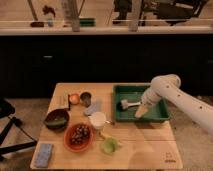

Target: Place brush in table surface

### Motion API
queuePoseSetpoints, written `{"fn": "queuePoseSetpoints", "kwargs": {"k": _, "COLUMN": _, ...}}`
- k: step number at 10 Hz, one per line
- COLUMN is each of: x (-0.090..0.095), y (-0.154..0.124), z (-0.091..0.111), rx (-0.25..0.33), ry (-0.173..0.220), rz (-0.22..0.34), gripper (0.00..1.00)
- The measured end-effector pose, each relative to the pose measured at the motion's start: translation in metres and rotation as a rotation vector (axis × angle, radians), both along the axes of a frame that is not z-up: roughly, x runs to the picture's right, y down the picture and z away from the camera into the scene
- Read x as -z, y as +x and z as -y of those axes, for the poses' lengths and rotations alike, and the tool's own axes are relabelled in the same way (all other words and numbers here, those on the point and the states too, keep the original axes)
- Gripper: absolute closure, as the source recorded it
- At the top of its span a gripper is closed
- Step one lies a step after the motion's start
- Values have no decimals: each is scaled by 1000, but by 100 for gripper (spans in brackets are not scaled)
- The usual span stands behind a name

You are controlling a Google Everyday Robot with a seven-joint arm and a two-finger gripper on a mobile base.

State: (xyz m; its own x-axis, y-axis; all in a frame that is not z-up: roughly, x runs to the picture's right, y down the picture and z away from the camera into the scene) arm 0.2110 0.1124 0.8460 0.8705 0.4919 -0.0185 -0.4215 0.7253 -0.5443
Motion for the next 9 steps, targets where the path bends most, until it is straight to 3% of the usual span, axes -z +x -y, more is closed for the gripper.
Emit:
{"fn": "queuePoseSetpoints", "kwargs": {"k": 3, "x": -13, "y": -3, "z": -6, "rx": -12, "ry": -8, "rz": 10, "gripper": 20}}
{"fn": "queuePoseSetpoints", "kwargs": {"k": 9, "x": -10, "y": 9, "z": 37, "rx": -7, "ry": 21, "rz": 56, "gripper": 20}}
